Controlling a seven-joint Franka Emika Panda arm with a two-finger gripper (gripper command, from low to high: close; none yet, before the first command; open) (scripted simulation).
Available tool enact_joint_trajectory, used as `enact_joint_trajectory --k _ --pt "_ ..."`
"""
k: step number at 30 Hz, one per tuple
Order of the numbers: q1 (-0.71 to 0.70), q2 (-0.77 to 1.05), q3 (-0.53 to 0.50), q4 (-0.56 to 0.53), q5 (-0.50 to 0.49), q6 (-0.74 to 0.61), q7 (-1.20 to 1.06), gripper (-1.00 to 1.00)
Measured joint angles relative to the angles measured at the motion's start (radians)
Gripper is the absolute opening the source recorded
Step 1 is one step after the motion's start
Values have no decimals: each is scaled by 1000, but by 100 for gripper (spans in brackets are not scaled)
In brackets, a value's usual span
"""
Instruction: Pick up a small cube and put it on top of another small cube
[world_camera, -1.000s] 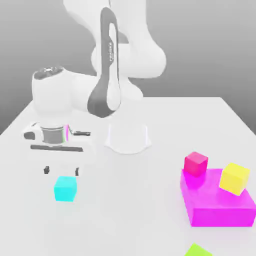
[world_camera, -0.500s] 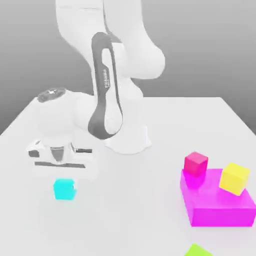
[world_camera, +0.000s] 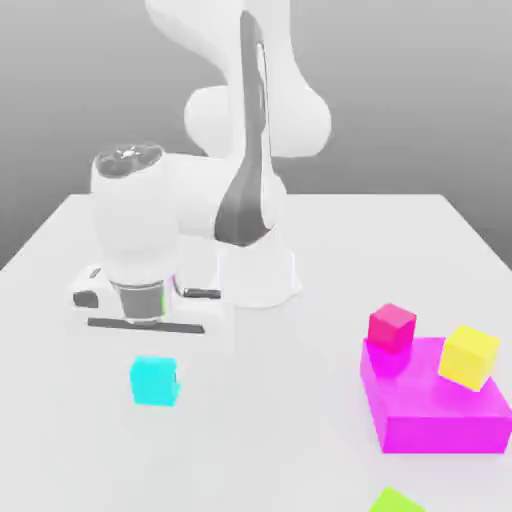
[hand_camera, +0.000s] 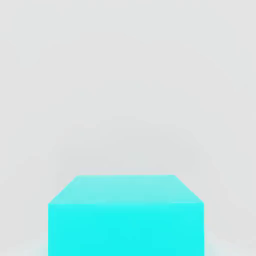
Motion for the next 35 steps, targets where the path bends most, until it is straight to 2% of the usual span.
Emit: enact_joint_trajectory --k 20,24,25,31,35 --pt "361 182 132 407 -69 -210 747 -100" --pt "407 281 117 444 -100 -142 824 -100" --pt "412 317 111 447 -112 -111 834 100" --pt "417 334 106 449 -118 -96 839 100" --pt "406 239 122 443 -87 -184 818 100"
